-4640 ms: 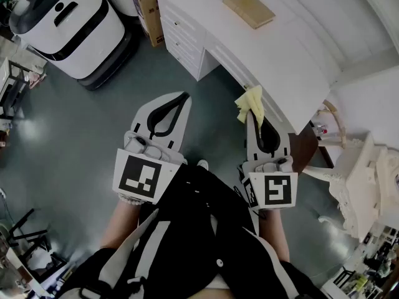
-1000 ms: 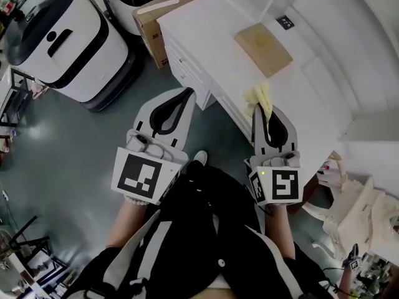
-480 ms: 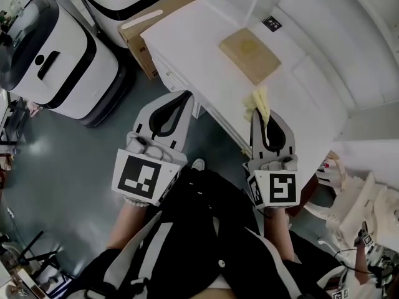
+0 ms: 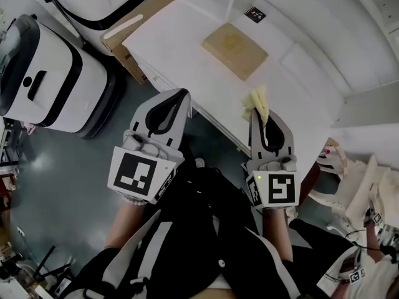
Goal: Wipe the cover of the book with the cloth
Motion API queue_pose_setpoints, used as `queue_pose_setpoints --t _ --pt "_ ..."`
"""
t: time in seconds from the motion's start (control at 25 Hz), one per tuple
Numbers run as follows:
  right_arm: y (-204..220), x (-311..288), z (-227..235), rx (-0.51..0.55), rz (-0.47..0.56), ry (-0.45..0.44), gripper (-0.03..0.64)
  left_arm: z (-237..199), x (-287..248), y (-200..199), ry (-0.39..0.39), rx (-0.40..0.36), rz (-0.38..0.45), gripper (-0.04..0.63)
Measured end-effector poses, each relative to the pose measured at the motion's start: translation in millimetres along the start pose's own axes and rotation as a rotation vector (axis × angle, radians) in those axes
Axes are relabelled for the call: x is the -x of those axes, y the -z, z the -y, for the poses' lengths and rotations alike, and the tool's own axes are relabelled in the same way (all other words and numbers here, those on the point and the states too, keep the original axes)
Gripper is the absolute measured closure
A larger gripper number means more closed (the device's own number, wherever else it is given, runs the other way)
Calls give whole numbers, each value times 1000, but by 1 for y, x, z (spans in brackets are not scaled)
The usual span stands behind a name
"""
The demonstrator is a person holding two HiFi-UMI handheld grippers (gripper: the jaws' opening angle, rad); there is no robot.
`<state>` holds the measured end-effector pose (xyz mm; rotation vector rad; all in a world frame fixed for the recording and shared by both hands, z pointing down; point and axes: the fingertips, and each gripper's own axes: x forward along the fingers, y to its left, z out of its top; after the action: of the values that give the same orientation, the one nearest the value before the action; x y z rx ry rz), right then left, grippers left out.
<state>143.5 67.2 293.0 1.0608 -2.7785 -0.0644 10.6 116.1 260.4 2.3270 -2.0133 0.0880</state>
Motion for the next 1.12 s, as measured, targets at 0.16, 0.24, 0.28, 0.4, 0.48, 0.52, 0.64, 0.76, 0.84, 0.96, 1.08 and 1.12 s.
queue_pose_setpoints --t 0.16,0.24,0.28,0.4,0.48,0.52,0.64,0.76,0.84,0.96,1.08,1.12 --pt "2 -6 12 -16 -4 46 578 -1 -18 -3 48 -11 -3 594" --pt "0 -12 16 -22 -2 68 578 -5 -29 -4 71 -15 -6 594" --pt "-1 -16 19 -23 -2 80 578 -8 -35 -5 84 -18 -9 594" --pt "0 -30 27 -35 -9 123 578 -17 -55 -6 126 -30 -18 594" --pt "-1 -40 33 -50 -13 151 578 -24 -69 -9 152 -37 -22 594" --pt "-3 -45 36 -55 -14 160 578 -28 -76 -12 164 -40 -23 594" --pt "-8 -64 43 -56 -21 189 578 -39 -95 -15 204 -50 -38 594" --pt "-15 -85 50 -71 -30 227 578 -51 -116 -18 255 -63 -65 594" --pt "-19 -97 51 -79 -36 258 578 -59 -128 -21 293 -62 -82 594" --pt "-22 -109 52 -89 -49 305 578 -69 -143 -24 348 -58 -87 594" --pt "-24 -120 52 -95 -63 349 578 -79 -155 -23 394 -54 -93 594" --pt "-24 -123 52 -96 -68 363 578 -83 -159 -22 408 -52 -97 594"
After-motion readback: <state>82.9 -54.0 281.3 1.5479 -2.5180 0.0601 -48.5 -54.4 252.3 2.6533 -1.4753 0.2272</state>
